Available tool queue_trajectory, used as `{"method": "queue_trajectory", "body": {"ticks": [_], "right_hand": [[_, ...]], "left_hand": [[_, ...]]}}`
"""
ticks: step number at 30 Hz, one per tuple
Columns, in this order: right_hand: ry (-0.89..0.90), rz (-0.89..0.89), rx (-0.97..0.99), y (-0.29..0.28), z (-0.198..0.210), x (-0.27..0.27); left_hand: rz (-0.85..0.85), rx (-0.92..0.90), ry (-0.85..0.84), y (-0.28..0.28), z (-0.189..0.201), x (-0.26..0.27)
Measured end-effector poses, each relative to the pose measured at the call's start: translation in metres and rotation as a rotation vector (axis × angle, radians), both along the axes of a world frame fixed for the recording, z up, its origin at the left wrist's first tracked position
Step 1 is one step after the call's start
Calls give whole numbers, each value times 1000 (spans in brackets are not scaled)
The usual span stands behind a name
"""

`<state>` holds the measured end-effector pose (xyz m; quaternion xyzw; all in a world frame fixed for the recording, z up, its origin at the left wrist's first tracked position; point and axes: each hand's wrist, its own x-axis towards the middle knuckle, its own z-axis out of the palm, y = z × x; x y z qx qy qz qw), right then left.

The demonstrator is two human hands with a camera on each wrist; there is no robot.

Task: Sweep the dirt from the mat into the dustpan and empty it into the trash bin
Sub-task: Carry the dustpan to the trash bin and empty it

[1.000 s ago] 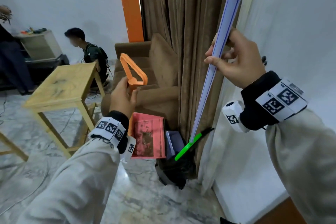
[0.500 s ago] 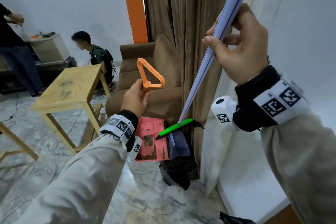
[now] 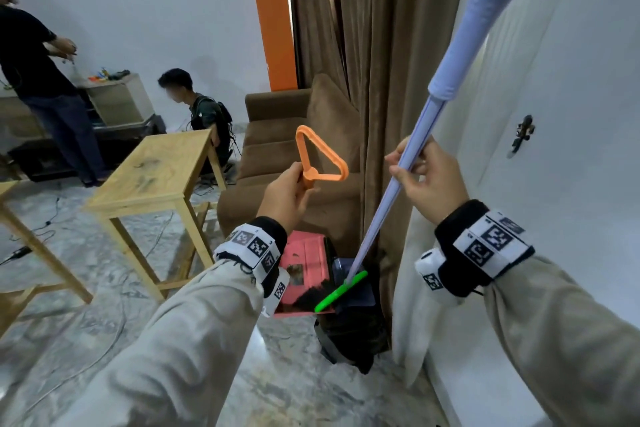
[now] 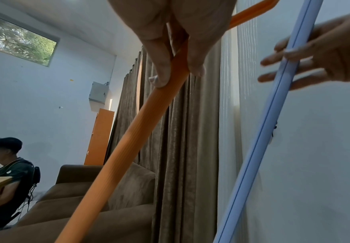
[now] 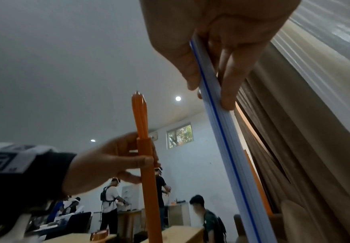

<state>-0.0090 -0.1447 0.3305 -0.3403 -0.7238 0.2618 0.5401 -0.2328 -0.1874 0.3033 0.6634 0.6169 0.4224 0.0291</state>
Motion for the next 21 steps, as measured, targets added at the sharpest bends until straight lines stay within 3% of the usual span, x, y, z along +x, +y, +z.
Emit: {"method": "queue_trajectory", "body": {"ticks": [8, 14, 21], "right_hand": [[-149, -219, -268, -4, -45, 13], [96, -90, -208, -11, -6, 17], [114, 84, 52, -38, 56, 15]], "left_hand": [[-52, -31, -1, -7, 1, 0], [-84, -17, 11, -7, 5, -4], [-49, -40, -1, -7, 11, -10]]}}
